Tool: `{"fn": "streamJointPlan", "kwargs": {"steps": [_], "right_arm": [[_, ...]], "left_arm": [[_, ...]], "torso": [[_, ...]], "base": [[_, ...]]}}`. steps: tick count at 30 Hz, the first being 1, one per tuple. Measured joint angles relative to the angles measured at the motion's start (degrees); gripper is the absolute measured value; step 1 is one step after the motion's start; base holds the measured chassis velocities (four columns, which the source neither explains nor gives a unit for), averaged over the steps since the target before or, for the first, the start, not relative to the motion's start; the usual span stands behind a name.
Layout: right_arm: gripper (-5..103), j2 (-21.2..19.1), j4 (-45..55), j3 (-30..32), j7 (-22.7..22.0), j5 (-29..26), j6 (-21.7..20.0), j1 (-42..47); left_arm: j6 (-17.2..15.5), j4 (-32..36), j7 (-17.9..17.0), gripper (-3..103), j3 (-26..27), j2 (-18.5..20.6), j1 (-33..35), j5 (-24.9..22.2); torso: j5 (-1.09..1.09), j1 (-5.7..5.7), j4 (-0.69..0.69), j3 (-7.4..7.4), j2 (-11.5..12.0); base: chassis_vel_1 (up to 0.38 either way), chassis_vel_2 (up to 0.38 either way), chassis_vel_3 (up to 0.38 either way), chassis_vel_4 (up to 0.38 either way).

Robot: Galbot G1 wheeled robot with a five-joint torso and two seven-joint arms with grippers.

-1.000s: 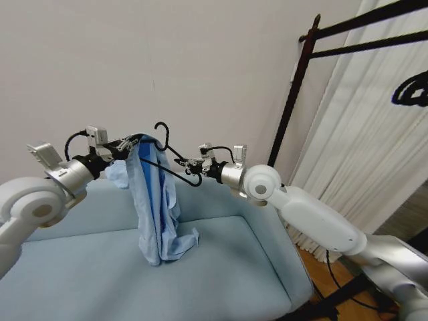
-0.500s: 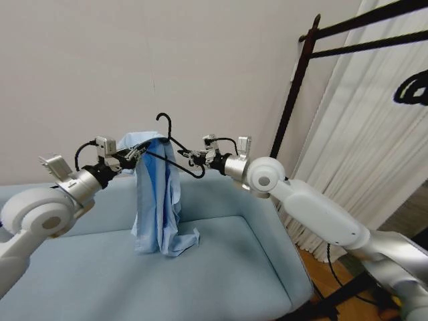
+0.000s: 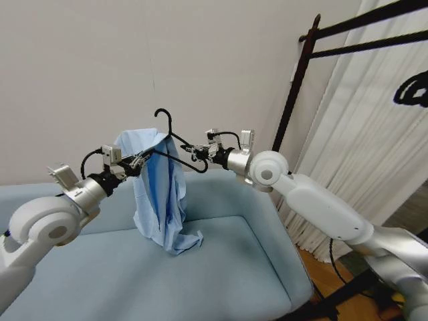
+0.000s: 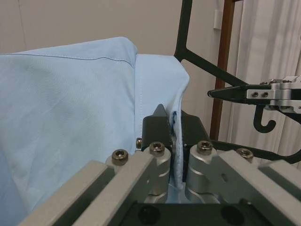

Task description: Pick up the clothes from the sofa and hang them on the clothes hanger.

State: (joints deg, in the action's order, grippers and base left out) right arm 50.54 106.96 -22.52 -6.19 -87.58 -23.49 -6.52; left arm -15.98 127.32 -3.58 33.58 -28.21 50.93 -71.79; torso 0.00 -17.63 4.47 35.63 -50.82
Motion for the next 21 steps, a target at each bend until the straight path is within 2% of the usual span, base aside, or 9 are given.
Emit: {"fn": "streamJointPlan", "kwargs": {"steps": [6, 7, 8, 9, 11, 12, 15, 18, 21], "right_arm": [[1, 0.0, 0.3, -0.2, 0.6, 0.2, 0.0, 0.0], [1, 0.0, 0.3, -0.2, 0.7, 0.3, 0.0, -0.1], [1, 0.0, 0.3, -0.3, 0.7, 0.4, -0.1, -0.1], [1, 0.0, 0.3, -0.3, 0.7, 0.4, -0.1, -0.2], [1, 0.2, 0.3, -0.5, 0.7, 0.6, -0.1, -0.2], [1, 0.2, 0.3, -0.5, 0.7, 0.6, -0.1, -0.2], [1, 0.3, 0.3, -0.7, 0.8, 0.8, -0.1, -0.3], [1, 0.4, 0.3, -0.7, 0.8, 0.9, -0.1, -0.2], [1, 0.2, 0.4, -0.8, 1.2, 1.3, -0.1, 0.0]], "left_arm": [[0.2, -0.2, -0.8, 3, -0.5, -0.6, -0.1, 0.3], [0.2, -0.3, -0.9, -1, -0.5, -0.7, -0.1, 0.4], [0.2, -0.3, -0.9, 5, -0.5, -0.7, 0.0, 0.4], [0.2, -0.3, -1.0, 5, -0.5, -0.7, 0.0, 0.4], [0.3, -0.3, -1.2, 15, -0.5, -0.8, 0.1, 0.5], [0.3, -0.3, -1.2, 15, -0.5, -0.8, 0.1, 0.5], [0.4, -0.4, -1.3, 31, -0.6, -0.9, 0.2, 0.5], [0.4, -0.4, -1.3, 36, -0.7, -1.1, 0.3, 0.6], [0.5, -0.3, -1.3, 53, -0.7, -1.3, 0.6, 0.6]], "torso": [[0.00, 0.00, 0.00, 0.00, 0.0], [0.00, 0.00, 0.00, 0.00, 0.0], [0.00, 0.00, 0.00, 0.00, 0.0], [0.00, 0.00, 0.00, 0.00, 0.0], [0.00, 0.00, 0.00, 0.00, 0.0], [0.00, 0.00, 0.00, 0.00, 0.0], [0.00, 0.00, 0.00, 0.00, 0.0], [0.00, 0.00, 0.00, 0.00, 0.0], [0.00, 0.00, 0.00, 0.00, 0.0]], "base": [[0.000, 0.000, 0.000, 0.000], [0.000, 0.000, 0.000, 0.000], [0.000, 0.000, 0.000, 0.000], [0.000, 0.000, 0.000, 0.000], [0.000, 0.000, 0.000, 0.000], [0.000, 0.000, 0.000, 0.000], [0.000, 0.000, 0.000, 0.000], [0.000, 0.000, 0.000, 0.000], [0.000, 0.000, 0.000, 0.000]]}}
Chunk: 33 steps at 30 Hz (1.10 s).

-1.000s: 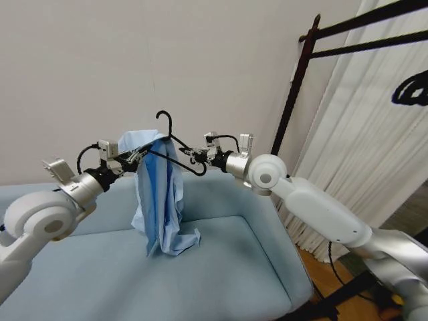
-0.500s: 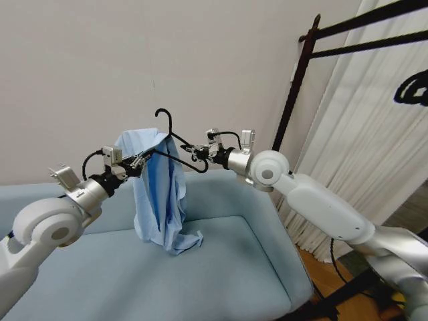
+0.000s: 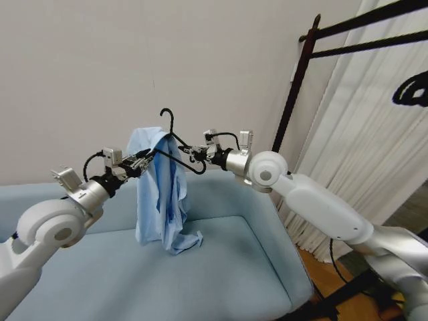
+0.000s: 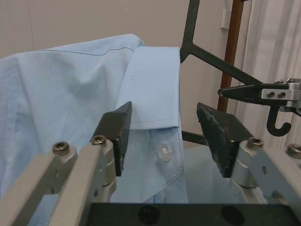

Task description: Pick up the clothes from the sofa and hang them on the clothes hanger.

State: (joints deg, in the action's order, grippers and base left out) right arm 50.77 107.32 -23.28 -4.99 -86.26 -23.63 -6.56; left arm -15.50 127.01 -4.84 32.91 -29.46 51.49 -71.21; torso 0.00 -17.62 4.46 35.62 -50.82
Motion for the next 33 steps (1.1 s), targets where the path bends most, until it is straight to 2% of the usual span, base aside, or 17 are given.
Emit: {"fn": "streamJointPlan", "kwargs": {"steps": [2, 4, 5, 6, 7, 9, 11, 14, 20, 21, 23, 24, 26, 27, 30, 31, 33], "right_arm": [[1, -0.1, -0.1, 0.0, 0.4, 0.3, 0.0, 0.0], [1, -0.4, -0.7, 0.0, 1.5, 1.0, 0.0, 0.1], [1, -0.5, -1.1, 0.2, 2.0, 1.2, 0.0, 0.1], [1, -0.6, -1.4, 0.4, 2.6, 1.3, 0.0, 0.1], [1, -0.6, -1.4, 0.4, 2.6, 1.3, 0.0, 0.1], [1, -0.7, -2.3, 0.9, 4.5, 1.9, 0.0, -0.1], [1, -0.9, -3.0, 1.2, 6.2, 2.5, 0.0, -0.2], [1, -2.0, -5.0, 1.9, 11.9, 4.1, 0.3, -0.4], [1, -4.0, -7.4, 3.1, 20.8, 5.9, 0.5, -0.4], [1, -4.0, -7.4, 3.1, 20.8, 5.9, 0.5, -0.4], [1, -5.0, -8.2, 3.4, 25.1, 6.9, 0.6, -0.4], [1, -5.2, -8.4, 3.4, 25.8, 7.1, 0.7, -0.4], [1, -6.2, -9.6, 3.4, 30.7, 9.1, 1.5, -0.4], [1, -6.2, -9.6, 3.4, 30.7, 9.1, 1.5, -0.4], [1, -6.6, -11.7, 3.4, 37.2, 12.9, 3.5, -0.3], [1, -6.6, -11.7, 3.4, 37.2, 12.9, 3.5, -0.3], [1, -6.6, -13.4, 3.1, 41.2, 14.9, 4.8, -0.3]], "left_arm": [[0.0, 0.0, 0.0, 53, 0.1, 0.0, 0.1, 0.0], [0.4, 0.0, 0.0, 64, 0.6, 0.0, 0.5, -0.1], [0.5, 0.0, 0.0, 64, 0.9, 0.1, 0.7, -0.2], [0.6, 0.0, 0.0, 74, 1.2, 0.1, 0.8, -0.4], [0.6, 0.0, 0.0, 74, 1.2, 0.1, 0.8, -0.4], [0.8, -0.1, 0.1, 85, 2.1, 0.3, 1.0, -1.2], [0.8, -0.1, 0.2, 85, 2.7, 0.5, 1.2, -1.7], [0.9, -0.6, 1.0, 98, 4.8, 1.1, 1.8, -3.2], [1.1, -3.1, 2.5, 100, 5.8, 2.2, 0.7, -5.5], [1.1, -3.1, 2.5, 100, 5.8, 2.2, 0.7, -5.5], [1.1, -5.2, 4.3, 100, 5.3, 3.4, -1.1, -7.0], [1.1, -5.6, 4.8, 100, 5.2, 3.7, -1.5, -7.4], [1.1, -8.1, 7.5, 100, 4.4, 5.7, -3.5, -9.5], [1.1, -8.1, 7.5, 100, 4.4, 5.7, -3.5, -9.5], [0.9, -11.4, 11.9, 100, 4.0, 8.0, -5.4, -11.2], [0.9, -11.4, 11.9, 100, 4.0, 8.0, -5.4, -11.2], [0.6, -14.0, 16.0, 100, 3.8, 9.6, -6.3, -12.2]], "torso": [[0.00, 0.00, 0.00, 0.00, 0.0], [0.00, 0.00, 0.00, 0.00, 0.0], [0.00, 0.00, 0.00, 0.00, 0.0], [0.00, 0.00, 0.00, 0.00, 0.0], [0.00, 0.00, 0.00, 0.00, 0.0], [0.00, 0.00, 0.00, 0.00, 0.0], [0.00, 0.00, 0.00, 0.00, 0.0], [0.00, 0.00, 0.00, 0.00, 0.0], [-0.01, 0.00, 0.00, 0.00, 0.0], [-0.01, 0.00, 0.00, 0.00, 0.0], [0.00, 0.00, 0.01, 0.00, 0.0], [-0.01, 0.00, 0.00, 0.00, 0.0], [0.00, 0.00, 0.01, 0.00, 0.0], [0.00, 0.00, 0.01, 0.00, 0.0], [0.01, 0.00, 0.01, 0.00, 0.0], [0.01, 0.00, 0.01, 0.00, 0.0], [0.00, 0.00, 0.00, 0.00, 0.0]], "base": [[0.000, 0.000, 0.000, 0.000], [0.000, 0.000, 0.000, 0.000], [0.000, 0.000, 0.000, 0.000], [0.000, 0.000, 0.000, 0.000], [0.000, 0.000, 0.000, 0.000], [0.000, 0.000, 0.000, 0.000], [0.000, 0.000, 0.000, 0.000], [0.000, 0.000, 0.000, 0.000], [0.000, 0.000, 0.000, 0.000], [0.000, 0.000, 0.000, 0.000], [0.000, 0.000, 0.000, 0.000], [0.000, 0.000, 0.000, 0.000], [0.000, 0.000, 0.000, 0.000], [0.000, 0.000, 0.000, 0.000], [0.000, 0.000, 0.000, 0.000], [0.000, 0.000, 0.000, 0.000], [0.000, 0.000, 0.000, 0.000]]}}
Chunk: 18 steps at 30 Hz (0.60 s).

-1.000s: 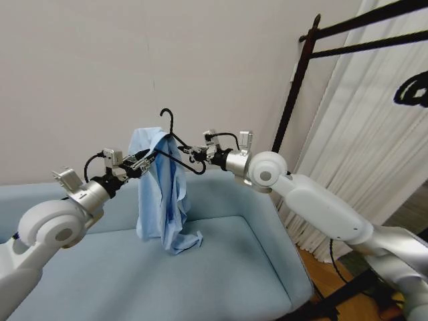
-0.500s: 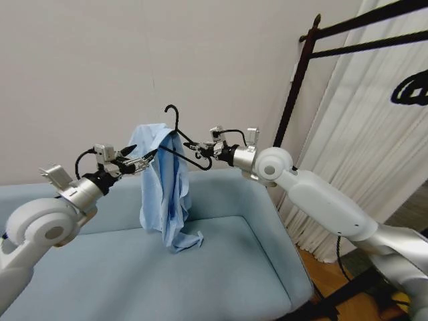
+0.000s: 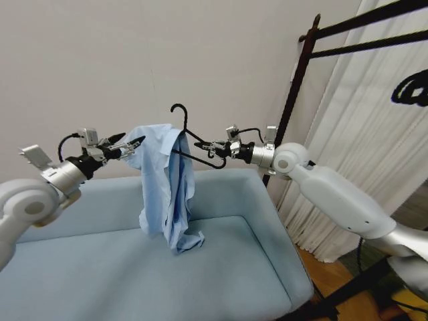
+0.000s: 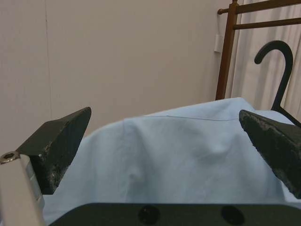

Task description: Pick up the clothes from the sofa and hang them on the clothes hanger.

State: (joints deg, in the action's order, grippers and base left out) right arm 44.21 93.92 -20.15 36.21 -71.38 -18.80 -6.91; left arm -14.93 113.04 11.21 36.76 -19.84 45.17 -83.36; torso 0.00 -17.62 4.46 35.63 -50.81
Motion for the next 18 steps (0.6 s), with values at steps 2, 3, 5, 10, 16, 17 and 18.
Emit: {"fn": "streamJointPlan", "kwargs": {"steps": [2, 3, 5, 10, 16, 17, 18], "right_arm": [[1, 0.5, -2.0, 0.0, 3.8, 2.1, 0.5, -0.2], [1, 0.5, -2.0, 0.0, 3.8, 2.1, 0.5, -0.2], [1, 1.2, -4.4, 0.2, 8.8, 5.4, 0.5, -0.7], [1, 2.9, -7.9, 0.2, 15.5, 9.8, 0.3, -2.0], [1, 4.9, -10.3, 0.2, 19.5, 12.5, 0.2, -3.1], [1, 5.2, -10.6, 0.2, 20.0, 12.7, 0.2, -3.3], [1, 5.2, -10.6, 0.2, 20.0, 12.7, 0.2, -3.3]], "left_arm": [[-0.8, -1.6, 3.5, 100, 0.0, 1.1, -0.5, -1.1], [-0.8, -1.6, 3.5, 100, 0.0, 1.1, -0.5, -1.1], [-1.6, -3.4, 7.6, 100, 0.1, 2.1, -1.2, -1.6], [-3.6, -7.0, 15.2, 100, -0.4, 4.1, -1.8, -0.9], [-5.8, -11.4, 25.0, 100, -0.9, 6.2, -1.2, 0.9], [-6.1, -12.2, 27.3, 100, -1.1, 6.4, -1.1, 1.6], [-6.1, -12.2, 27.3, 100, -1.1, 6.4, -1.1, 1.6]], "torso": [[-0.01, 0.00, 0.00, 0.00, 0.0], [-0.01, 0.00, 0.00, 0.00, 0.0], [0.00, 0.00, 0.00, 0.00, 0.0], [-0.01, 0.00, 0.00, 0.00, 0.0], [-0.01, -0.01, -0.01, 0.00, 0.0], [-0.01, 0.00, -0.01, 0.00, 0.0], [-0.01, 0.00, -0.01, 0.00, 0.0]], "base": [[0.000, 0.000, 0.000, 0.000], [0.000, 0.000, 0.000, 0.000], [0.000, 0.000, 0.000, 0.000], [0.000, 0.000, 0.000, 0.000], [0.000, 0.000, 0.000, 0.000], [0.000, 0.000, 0.000, 0.000], [0.000, 0.000, 0.000, 0.000]]}}
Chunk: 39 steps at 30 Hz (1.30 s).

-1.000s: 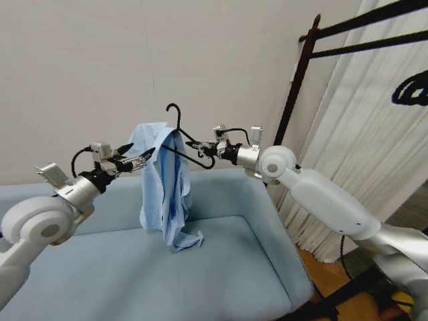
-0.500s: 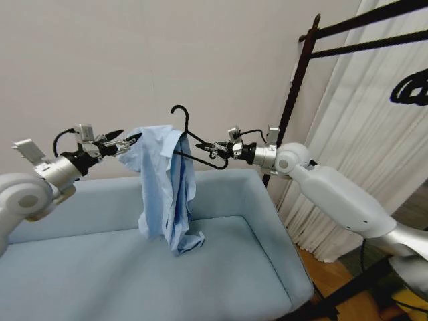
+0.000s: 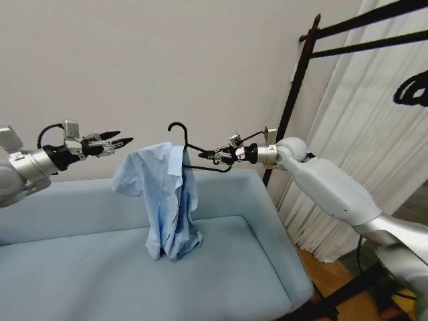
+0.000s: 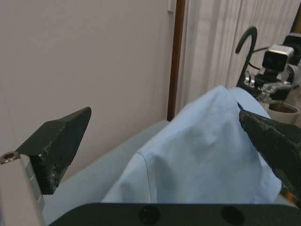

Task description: Pick up the clothes from the sofa and hang them on the clothes hanger.

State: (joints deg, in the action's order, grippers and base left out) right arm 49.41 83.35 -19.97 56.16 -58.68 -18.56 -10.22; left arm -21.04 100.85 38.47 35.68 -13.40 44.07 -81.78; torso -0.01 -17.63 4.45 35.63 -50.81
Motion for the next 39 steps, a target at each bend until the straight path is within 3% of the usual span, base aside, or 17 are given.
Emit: {"fn": "streamJointPlan", "kwargs": {"steps": [2, 10, 30, 34, 37, 39], "right_arm": [[1, 0.4, -0.3, 0.0, 0.6, 0.5, 0.0, -0.4], [1, 1.0, -0.5, -1.2, 0.6, 1.2, 0.4, -1.8], [1, 2.8, 0.2, -2.5, 0.3, 1.5, 0.4, -2.7], [1, 3.1, 0.2, -2.6, -0.4, 1.3, 0.3, -2.9], [1, 3.2, 0.2, -2.7, -0.7, 1.2, 0.2, -3.0], [1, 3.3, 0.2, -2.7, -0.7, 1.2, 0.2, -3.1]], "left_arm": [[-0.3, -1.1, 3.1, 100, -0.4, 0.2, 0.0, 1.2], [-0.9, -2.0, 8.2, 100, -1.1, 0.8, -0.1, 2.5], [-2.3, -2.3, 7.1, 103, -2.9, 2.6, 0.9, 2.3], [-2.3, -2.2, 7.7, 86, -2.9, 2.4, 1.1, 2.6], [-2.3, -2.2, 7.8, 81, -3.0, 2.2, 1.1, 2.6], [-2.3, -2.2, 7.8, 70, -3.1, 2.0, 1.2, 2.6]], "torso": [[0.00, 0.00, 0.00, 0.00, 0.0], [0.01, 0.00, 0.01, -0.01, 0.0], [0.01, 0.01, 0.01, 0.00, 0.0], [0.01, 0.01, 0.01, -0.01, 0.0], [0.01, 0.01, 0.01, -0.01, 0.0], [0.01, 0.01, 0.01, 0.00, 0.0]], "base": [[0.000, 0.000, 0.000, 0.000], [0.000, 0.000, 0.000, 0.000], [0.000, 0.000, 0.000, 0.000], [0.000, 0.000, 0.000, 0.000], [0.000, 0.000, 0.000, 0.000], [0.000, 0.000, 0.000, 0.000]]}}
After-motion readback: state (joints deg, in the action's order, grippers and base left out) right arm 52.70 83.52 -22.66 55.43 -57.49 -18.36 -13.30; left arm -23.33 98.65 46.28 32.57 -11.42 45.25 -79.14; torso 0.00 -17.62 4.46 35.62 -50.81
